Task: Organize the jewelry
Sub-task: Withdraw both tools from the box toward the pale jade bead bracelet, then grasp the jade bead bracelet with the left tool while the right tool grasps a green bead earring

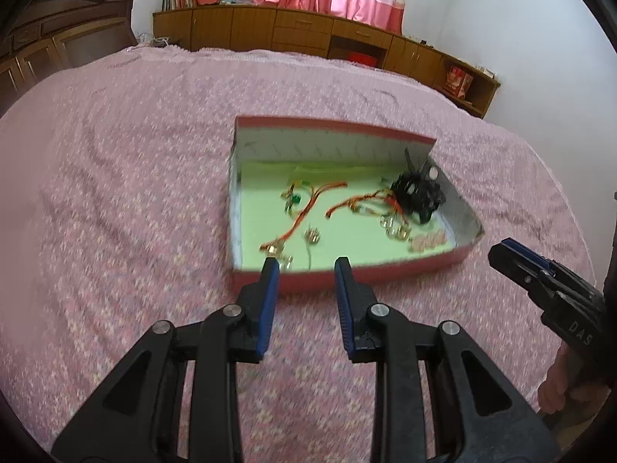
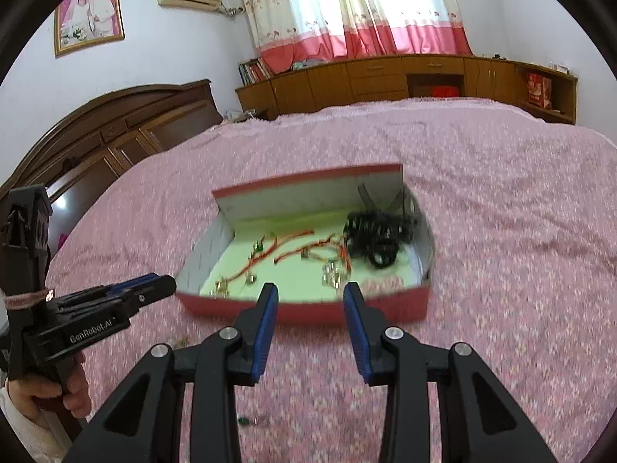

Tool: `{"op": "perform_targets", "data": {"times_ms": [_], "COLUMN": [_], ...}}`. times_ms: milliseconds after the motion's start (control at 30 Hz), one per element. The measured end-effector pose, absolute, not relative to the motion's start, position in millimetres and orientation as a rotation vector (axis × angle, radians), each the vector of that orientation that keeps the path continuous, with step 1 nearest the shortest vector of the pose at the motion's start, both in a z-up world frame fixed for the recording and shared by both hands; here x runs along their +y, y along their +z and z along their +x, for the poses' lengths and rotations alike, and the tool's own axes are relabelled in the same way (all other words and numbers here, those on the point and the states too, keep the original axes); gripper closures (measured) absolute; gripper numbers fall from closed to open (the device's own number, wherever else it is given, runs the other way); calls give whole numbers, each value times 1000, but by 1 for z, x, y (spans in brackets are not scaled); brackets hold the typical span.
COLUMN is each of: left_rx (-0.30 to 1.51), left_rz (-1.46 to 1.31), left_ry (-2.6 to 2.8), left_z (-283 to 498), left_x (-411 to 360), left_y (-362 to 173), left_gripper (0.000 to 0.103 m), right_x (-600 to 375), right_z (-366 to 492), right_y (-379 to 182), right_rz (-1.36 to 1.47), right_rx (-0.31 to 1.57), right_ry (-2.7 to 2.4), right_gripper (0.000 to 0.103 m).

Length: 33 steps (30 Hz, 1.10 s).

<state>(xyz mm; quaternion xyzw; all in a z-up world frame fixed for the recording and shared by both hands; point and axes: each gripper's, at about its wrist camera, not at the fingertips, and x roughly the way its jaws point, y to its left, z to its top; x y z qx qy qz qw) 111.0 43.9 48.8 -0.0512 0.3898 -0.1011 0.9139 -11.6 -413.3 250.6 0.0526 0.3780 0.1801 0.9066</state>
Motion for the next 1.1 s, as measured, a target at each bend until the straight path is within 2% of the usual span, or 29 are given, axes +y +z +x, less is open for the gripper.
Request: {"op": "perform_targets", "data": {"times_ms": [700,1100], "left_rx": [940,951], "left_rz": [-108,-100], "left_ry": [-184,-214], "left_z": [82,81], "left_x": [73,69], "left_y": [-10,-27], "left_gripper": [82,82], "right_x": [-414,-391], "right_z": [-52,-62], "right_y": [211,202], "right_rz": [141,133], "right_rx": [963,1032], "right_ry": [324,359], "right_gripper": [65,65]}}
